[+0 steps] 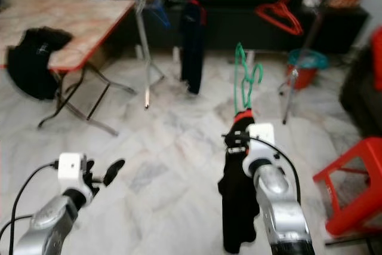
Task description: Hang hanger
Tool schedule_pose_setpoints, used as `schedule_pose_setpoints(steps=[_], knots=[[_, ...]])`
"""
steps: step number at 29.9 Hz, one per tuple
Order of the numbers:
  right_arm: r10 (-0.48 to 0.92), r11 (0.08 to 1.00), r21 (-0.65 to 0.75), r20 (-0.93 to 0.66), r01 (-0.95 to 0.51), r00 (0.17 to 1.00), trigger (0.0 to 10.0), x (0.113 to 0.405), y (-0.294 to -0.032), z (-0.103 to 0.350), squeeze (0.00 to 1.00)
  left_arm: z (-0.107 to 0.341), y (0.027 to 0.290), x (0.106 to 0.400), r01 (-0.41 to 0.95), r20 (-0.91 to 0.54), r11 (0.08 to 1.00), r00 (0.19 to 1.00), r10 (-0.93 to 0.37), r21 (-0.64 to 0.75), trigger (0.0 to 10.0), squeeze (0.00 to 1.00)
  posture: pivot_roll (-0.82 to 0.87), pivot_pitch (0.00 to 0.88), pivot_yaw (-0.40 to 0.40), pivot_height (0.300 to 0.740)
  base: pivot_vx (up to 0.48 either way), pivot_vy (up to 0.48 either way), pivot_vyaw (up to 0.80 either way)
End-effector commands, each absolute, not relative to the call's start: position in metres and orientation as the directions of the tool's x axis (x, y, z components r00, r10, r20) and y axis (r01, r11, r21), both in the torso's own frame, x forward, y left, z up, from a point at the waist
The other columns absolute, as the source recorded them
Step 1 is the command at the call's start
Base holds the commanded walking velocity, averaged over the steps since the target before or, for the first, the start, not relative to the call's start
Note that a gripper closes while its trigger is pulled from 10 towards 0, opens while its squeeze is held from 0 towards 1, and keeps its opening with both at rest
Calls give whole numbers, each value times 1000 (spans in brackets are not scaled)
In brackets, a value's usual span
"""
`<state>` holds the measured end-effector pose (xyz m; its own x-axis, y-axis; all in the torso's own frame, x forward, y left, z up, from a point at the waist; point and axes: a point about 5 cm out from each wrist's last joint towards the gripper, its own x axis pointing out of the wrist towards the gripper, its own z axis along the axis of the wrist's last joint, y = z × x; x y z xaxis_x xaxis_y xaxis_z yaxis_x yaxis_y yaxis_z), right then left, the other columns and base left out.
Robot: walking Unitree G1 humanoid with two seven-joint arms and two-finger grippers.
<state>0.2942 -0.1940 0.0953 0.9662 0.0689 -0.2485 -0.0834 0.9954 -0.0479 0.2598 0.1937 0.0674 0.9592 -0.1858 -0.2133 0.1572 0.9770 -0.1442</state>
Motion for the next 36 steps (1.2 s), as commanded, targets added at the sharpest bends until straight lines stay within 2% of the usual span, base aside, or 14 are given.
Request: schedule_pose_setpoints(steps=[1, 8, 13, 17, 19, 21, 23, 26, 27, 28, 31, 33, 34, 36], knots=[[54, 996, -55, -215, -67, 975, 10000, 295, -197, 103, 0, 70, 191, 261, 179, -207, 975, 957, -204, -130, 10000, 0, -41, 0, 72, 740, 0, 0, 0], [105, 980, -135, -263, -144, 959, 10000, 294, -198, 99, 0, 72, 190, 263, 195, -206, 974, 955, -215, -113, 10000, 0, -40, 0, 70, 740, 0, 0, 0], [182, 930, -247, -339, -274, 923, 10000, 293, -208, 99, 0, 72, 187, 265, 226, -209, 970, 948, -241, -94, 10000, 0, -44, 0, 68, 740, 0, 0, 0], [296, 836, -321, -418, -445, 859, 10000, 291, -212, 101, 0, 73, 184, 266, 251, -213, 964, 941, -263, -82, 10000, 0, -45, 0, 67, 740, 0, 0, 0], [389, 744, -335, -486, -578, 783, 10000, 285, -211, 101, 0, 72, 182, 266, 280, -226, 958, 931, -288, -69, 10000, 0, -43, 0, 66, 740, 0, 0, 0], [473, 577, -357, -588, -735, 657, 10000, 275, -218, 101, 0, 70, 178, 263, 369, -257, 929, 894, -367, -41, 10000, 0, -42, 0, 65, 740, 0, 0, 0], [490, 546, -335, -616, -768, 617, 10000, 273, -222, 102, 0, 70, 177, 263, 406, -270, 913, 876, -399, -34, 10000, 0, -42, 0, 64, 740, 0, 0, 0], [571, 434, -291, -643, -853, 510, 10000, 267, -227, 112, 0, 69, 176, 262, 506, -316, 862, 814, -487, -26, 10000, 0, -36, 0, 63, 740, 0, 0, 0], [571, 434, -291, -643, -853, 510, 10000, 267, -227, 112, 0, 69, 176, 262, 506, -316, 862, 814, -487, -26, 10000, 0, -36, 0, 63, 740, 0, 0, 0], [656, 381, -229, -615, -896, 437, 10000, 267, -228, 127, 0, 66, 176, 258, 589, -369, 807, 742, -560, -41, 10000, 0, -32, 0, 60, 740, 0, 0, 0], [711, 359, -199, -574, -912, 405, 10000, 269, -227, 139, 0, 64, 176, 254, 641, -404, 765, 684, -607, -64, 10000, 0, -31, 0, 57, 740, 0, 0, 0], [798, 313, -146, -496, -938, 344, 10000, 273, -224, 154, 0, 60, 173, 247, 713, -437, 695, 596, -674, -100, 10000, 0, -29, 0, 48, 740, 0, 0, 0], [798, 313, -146, -496, -938, 344, 10000, 273, -224, 154, 0, 60, 173, 247, 713, -437, 695, 596, -674, -100, 10000, 0, -29, 0, 48, 740, 0, 0, 0], [857, 227, -100, -453, -969, 248, 10000, 276, -214, 162, 0, 64, 165, 247, 771, -422, 619, 516, -745, -150, 10000, 0, -26, 0, 31, 740, 0, 0, 0]])
